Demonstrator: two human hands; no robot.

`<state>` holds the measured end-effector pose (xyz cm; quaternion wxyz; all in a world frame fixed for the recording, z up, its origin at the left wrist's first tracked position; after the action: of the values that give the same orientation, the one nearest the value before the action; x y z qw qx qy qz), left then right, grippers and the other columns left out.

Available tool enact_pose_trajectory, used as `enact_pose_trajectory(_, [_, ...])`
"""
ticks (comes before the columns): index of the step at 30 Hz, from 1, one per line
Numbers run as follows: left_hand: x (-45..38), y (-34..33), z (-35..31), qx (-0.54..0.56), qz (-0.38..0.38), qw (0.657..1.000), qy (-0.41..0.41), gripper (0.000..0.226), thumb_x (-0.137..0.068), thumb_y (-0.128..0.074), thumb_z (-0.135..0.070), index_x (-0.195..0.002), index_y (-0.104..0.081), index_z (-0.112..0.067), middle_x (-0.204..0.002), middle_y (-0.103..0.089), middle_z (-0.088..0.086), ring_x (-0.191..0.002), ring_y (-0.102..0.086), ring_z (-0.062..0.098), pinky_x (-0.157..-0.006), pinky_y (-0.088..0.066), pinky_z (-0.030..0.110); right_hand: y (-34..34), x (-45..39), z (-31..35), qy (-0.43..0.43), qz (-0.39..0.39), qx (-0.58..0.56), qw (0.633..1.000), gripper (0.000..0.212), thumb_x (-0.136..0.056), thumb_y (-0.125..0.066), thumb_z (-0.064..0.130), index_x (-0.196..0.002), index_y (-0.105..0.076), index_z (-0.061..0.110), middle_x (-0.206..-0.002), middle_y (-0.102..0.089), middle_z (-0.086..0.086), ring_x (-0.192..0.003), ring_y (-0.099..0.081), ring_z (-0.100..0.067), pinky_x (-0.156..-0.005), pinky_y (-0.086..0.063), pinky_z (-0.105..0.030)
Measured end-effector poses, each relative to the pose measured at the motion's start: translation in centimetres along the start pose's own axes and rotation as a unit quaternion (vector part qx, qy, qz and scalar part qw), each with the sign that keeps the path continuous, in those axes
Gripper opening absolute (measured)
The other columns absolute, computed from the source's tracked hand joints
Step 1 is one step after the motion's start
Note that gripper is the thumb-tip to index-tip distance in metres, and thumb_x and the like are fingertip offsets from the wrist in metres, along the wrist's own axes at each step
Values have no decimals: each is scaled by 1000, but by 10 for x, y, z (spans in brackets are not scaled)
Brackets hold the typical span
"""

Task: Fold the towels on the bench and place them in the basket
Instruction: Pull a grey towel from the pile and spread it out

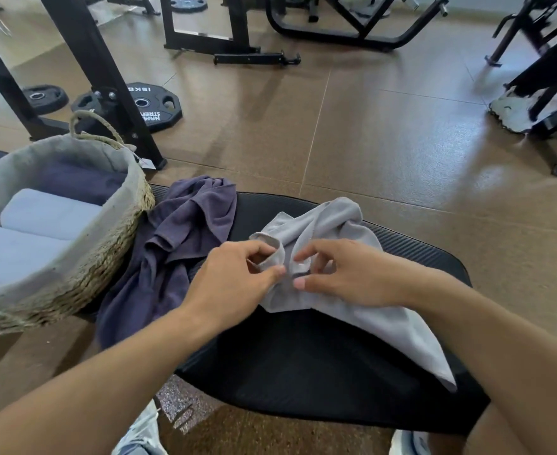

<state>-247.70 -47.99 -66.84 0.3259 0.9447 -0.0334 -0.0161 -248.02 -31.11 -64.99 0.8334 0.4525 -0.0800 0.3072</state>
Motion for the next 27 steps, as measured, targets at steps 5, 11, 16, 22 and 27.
enact_pose_trajectory(5, [6,-14,5,-1,24,1000,5,14,-78,-71,-41,-89,-77,-35,-55,-60,-18,-49,-47,-4,-57,-41,27,11,0,-1,44,-81,69,993,38,-96,-54,11,-117,-67,40,-98,-66,23,-80,-55,12,-86,-40,-17])
enact_pose_trajectory(11, [-4,1,7,12,18,1000,19,18,-84,-76,-34,-71,-73,-22,-60,-69,-2,-51,-58,11,-60,-50,34,21,-7,1,71,-146,126,979,31,-91,-65,28,-118,-63,44,-105,-59,24,-84,-49,4,-89,-47,-31])
enact_pose_trajectory(16, [-7,14,0,43,-15,999,19,16,-83,-79,-33,-74,-74,-20,-65,-71,3,-56,-57,7,-59,-51,34,19,-19,1,78,-141,140,977,9,-93,-64,41,-100,-70,39,-111,-57,18,-91,-51,-2,-88,-51,-41])
enact_pose_trajectory(22, [-3,28,-6,124,-98,987,35,5,-84,-80,-22,-82,-77,-18,-72,-75,3,-61,-62,6,-58,-50,18,33,-15,8,133,-185,38,973,10,-91,-67,45,-92,-66,35,-113,-64,20,-118,-50,-6,-97,-47,-46])
enact_pose_trajectory(27, [8,8,-11,227,-62,970,68,2,-87,-77,-17,-87,-79,-18,-69,-75,-3,-60,-66,5,-58,-59,27,33,0,20,165,-197,-18,966,8,-90,-68,46,-90,-69,38,-94,-68,19,-108,-55,-3,-89,-52,-41])
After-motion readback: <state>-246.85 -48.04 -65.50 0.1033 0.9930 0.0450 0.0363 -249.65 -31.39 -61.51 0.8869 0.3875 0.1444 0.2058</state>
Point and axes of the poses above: each hand's wrist, its own x-axis away from the middle knuckle, its own y-axis out of the back of the hand, z = x × y, the point moved 8 cm from there along -x, towards the middle knuckle
